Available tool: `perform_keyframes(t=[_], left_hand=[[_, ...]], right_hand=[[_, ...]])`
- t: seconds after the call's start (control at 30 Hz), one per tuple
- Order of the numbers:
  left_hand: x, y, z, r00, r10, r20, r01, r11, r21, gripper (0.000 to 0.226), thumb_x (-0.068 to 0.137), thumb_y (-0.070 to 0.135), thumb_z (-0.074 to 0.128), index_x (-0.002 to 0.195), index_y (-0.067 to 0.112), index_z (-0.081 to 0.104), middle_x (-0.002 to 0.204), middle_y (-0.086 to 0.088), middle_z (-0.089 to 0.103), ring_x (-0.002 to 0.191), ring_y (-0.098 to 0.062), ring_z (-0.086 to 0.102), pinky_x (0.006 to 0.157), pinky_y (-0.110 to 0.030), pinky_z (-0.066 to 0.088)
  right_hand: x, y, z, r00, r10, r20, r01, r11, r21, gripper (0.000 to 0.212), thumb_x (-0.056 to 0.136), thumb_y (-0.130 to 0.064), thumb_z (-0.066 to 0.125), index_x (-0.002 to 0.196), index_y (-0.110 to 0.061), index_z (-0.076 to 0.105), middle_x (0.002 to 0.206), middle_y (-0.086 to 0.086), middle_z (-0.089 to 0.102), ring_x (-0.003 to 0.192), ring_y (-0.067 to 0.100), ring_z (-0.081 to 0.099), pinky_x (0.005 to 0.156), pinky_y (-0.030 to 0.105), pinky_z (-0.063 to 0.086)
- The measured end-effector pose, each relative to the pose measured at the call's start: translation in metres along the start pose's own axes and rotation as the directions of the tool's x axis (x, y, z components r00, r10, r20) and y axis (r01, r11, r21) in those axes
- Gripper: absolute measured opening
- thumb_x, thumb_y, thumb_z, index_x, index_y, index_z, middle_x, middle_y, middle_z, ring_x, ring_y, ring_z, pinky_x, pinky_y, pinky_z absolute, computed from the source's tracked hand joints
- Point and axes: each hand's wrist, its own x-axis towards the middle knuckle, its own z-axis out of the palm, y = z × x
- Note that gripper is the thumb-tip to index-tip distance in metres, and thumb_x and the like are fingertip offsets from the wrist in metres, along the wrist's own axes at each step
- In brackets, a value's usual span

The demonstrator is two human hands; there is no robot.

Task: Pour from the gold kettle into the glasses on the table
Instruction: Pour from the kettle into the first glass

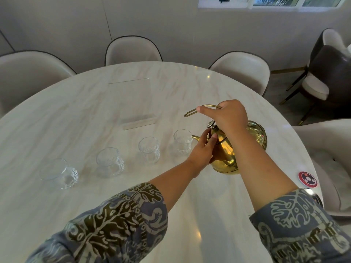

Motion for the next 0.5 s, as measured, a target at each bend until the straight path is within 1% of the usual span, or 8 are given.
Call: perform_keyframes(t=[0.07, 0.17, 0.23, 0.33, 0.4, 0.5], left_hand=[[0.000, 0.000, -0.001, 1.000, -0.001, -0.003, 0.001, 1.000, 0.003, 0.052, 0.097, 0.045, 0.033, 0.146, 0.034, 0.019, 0.147, -0.001, 0.039, 0.126, -0.017, 0.040, 0.091, -0.033, 0.041], [0.001, -0.001, -0.001, 1.000, -0.003, -0.005, 0.003, 1.000, 0.009, 0.052, 0.097, 0.046, 0.032, 0.146, 0.035, 0.018, 0.148, -0.001, 0.038, 0.131, -0.020, 0.038, 0.093, -0.034, 0.041], [0.001, -0.001, -0.001, 1.000, -0.001, 0.000, 0.001, 1.000, 0.011, 0.052, 0.097, 0.046, 0.032, 0.146, 0.035, 0.018, 0.148, -0.001, 0.037, 0.132, -0.021, 0.038, 0.090, -0.032, 0.041], [0.001, -0.002, -0.002, 1.000, 0.008, 0.012, -0.008, 1.000, 0.014, 0.052, 0.097, 0.045, 0.033, 0.146, 0.035, 0.018, 0.147, -0.001, 0.038, 0.118, -0.014, 0.042, 0.087, -0.030, 0.040], [0.002, -0.004, -0.002, 1.000, 0.021, 0.018, -0.021, 0.999, 0.032, 0.052, 0.098, 0.043, 0.034, 0.146, 0.034, 0.019, 0.145, -0.003, 0.040, 0.112, -0.011, 0.041, 0.089, -0.031, 0.041], [0.006, -0.009, -0.003, 0.999, 0.041, 0.014, -0.042, 0.994, 0.104, 0.053, 0.097, 0.044, 0.036, 0.146, 0.033, 0.020, 0.143, -0.004, 0.043, 0.117, -0.016, 0.046, 0.101, -0.035, 0.041]], right_hand=[[0.000, 0.000, 0.000, 1.000, -0.004, 0.000, 0.004, 1.000, -0.003, 0.057, 0.073, -0.067, 0.064, 0.052, -0.019, 0.041, 0.052, -0.003, 0.040, 0.049, 0.010, 0.037, 0.050, 0.023, 0.027], [0.000, -0.001, 0.000, 1.000, -0.009, 0.000, 0.009, 1.000, -0.007, 0.058, 0.072, -0.068, 0.064, 0.053, -0.019, 0.041, 0.052, -0.003, 0.041, 0.049, 0.011, 0.038, 0.050, 0.024, 0.029], [0.000, -0.001, -0.001, 1.000, -0.013, 0.000, 0.013, 1.000, -0.010, 0.058, 0.072, -0.068, 0.064, 0.052, -0.019, 0.040, 0.052, -0.003, 0.040, 0.048, 0.010, 0.037, 0.049, 0.024, 0.029], [-0.003, -0.001, -0.004, 1.000, -0.018, -0.006, 0.018, 1.000, 0.019, 0.060, 0.073, -0.065, 0.066, 0.051, -0.018, 0.037, 0.050, -0.002, 0.037, 0.046, 0.010, 0.034, 0.048, 0.023, 0.026], [-0.005, 0.002, -0.005, 1.000, -0.016, -0.021, 0.017, 0.998, 0.063, 0.061, 0.073, -0.063, 0.068, 0.049, -0.016, 0.036, 0.048, -0.001, 0.034, 0.044, 0.012, 0.031, 0.047, 0.023, 0.025], [-0.008, 0.011, -0.005, 0.998, 0.002, -0.058, 0.007, 0.988, 0.155, 0.064, 0.071, -0.061, 0.071, 0.047, -0.015, 0.033, 0.046, 0.000, 0.030, 0.043, 0.014, 0.027, 0.049, 0.026, 0.025]])
